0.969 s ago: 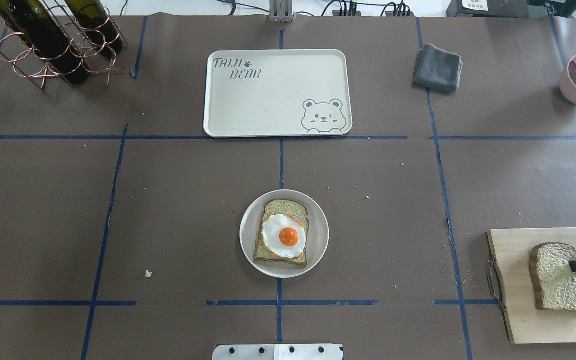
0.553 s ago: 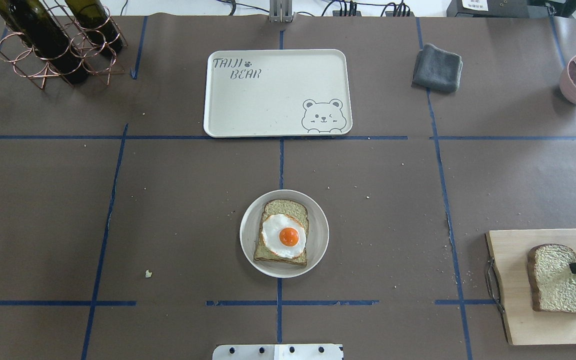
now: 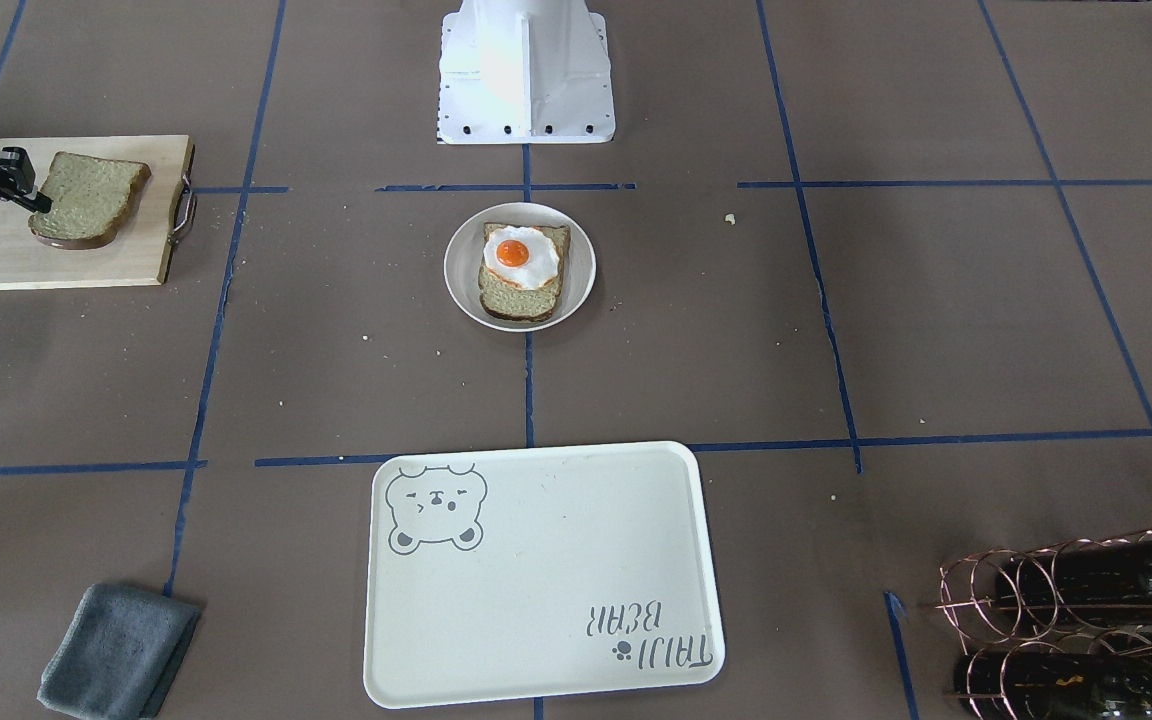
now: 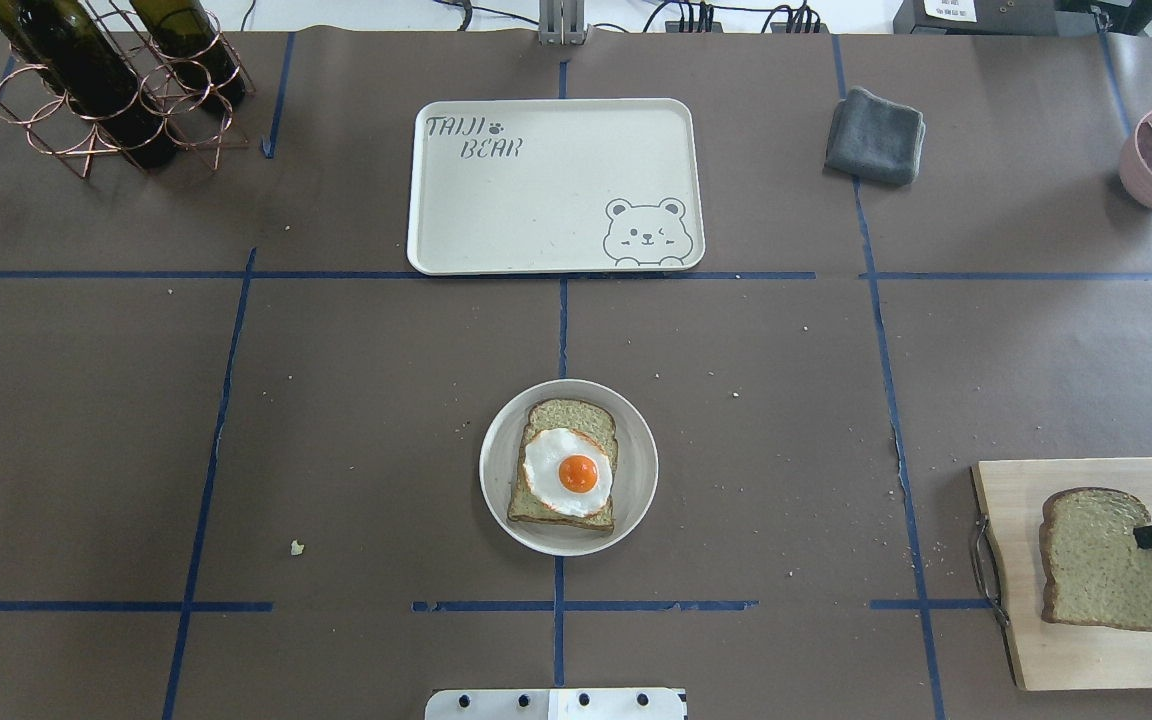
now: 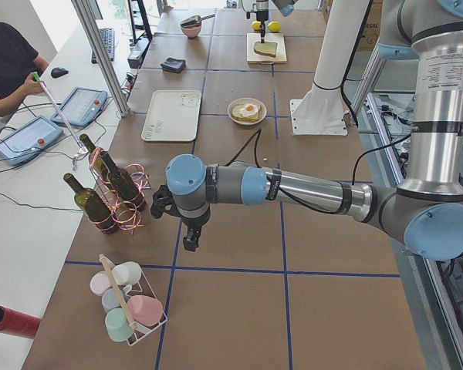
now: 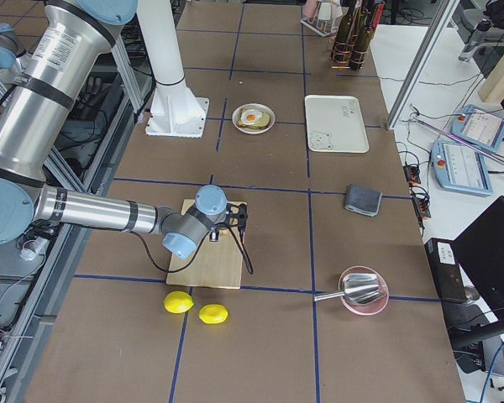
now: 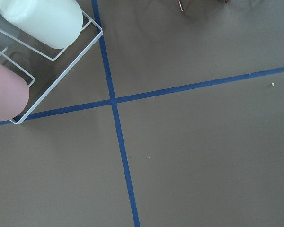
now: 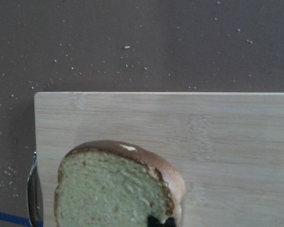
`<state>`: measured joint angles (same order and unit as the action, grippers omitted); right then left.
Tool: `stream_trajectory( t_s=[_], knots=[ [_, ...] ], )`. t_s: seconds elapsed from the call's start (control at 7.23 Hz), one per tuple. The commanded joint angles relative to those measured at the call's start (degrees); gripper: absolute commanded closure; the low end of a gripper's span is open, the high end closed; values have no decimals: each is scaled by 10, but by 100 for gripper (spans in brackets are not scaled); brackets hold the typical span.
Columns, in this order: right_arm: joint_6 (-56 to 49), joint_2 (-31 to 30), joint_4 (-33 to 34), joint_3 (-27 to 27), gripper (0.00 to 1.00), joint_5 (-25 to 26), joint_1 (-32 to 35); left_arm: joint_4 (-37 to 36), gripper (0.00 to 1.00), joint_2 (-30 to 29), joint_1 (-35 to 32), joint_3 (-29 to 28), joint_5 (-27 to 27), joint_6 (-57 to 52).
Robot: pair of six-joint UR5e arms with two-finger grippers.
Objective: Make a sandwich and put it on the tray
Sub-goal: 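Grasp the bread slice with the right gripper and lift it off the board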
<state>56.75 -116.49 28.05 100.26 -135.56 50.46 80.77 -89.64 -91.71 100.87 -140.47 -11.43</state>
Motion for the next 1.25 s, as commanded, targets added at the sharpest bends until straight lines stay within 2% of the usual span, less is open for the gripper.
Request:
stream_trajectory(
  t_s=[0.0, 0.14, 0.28, 0.42, 0.83, 0.97, 1.11],
  knots=[
    [0, 10, 1, 26, 100, -74, 48, 0, 0, 2, 0, 0, 0, 0],
    [11, 34, 2, 26, 100, -108, 68, 0, 0, 2, 0, -1, -1, 0],
    [76, 89, 8, 24, 100, -121, 75, 0, 0, 2, 0, -1, -1, 0],
    [105, 140, 17, 25, 100, -124, 49, 0, 0, 2, 0, -1, -1, 0],
    [219, 351, 145, 21, 100, -109, -31, 1, 0, 1, 0, -3, -1, 0],
    [229, 385, 162, 20, 100, -80, -65, 1, 0, 1, 0, -4, -2, -1],
    [249, 447, 223, 20, 100, -26, -116, 1, 0, 1, 0, -6, -18, -1]
  ],
)
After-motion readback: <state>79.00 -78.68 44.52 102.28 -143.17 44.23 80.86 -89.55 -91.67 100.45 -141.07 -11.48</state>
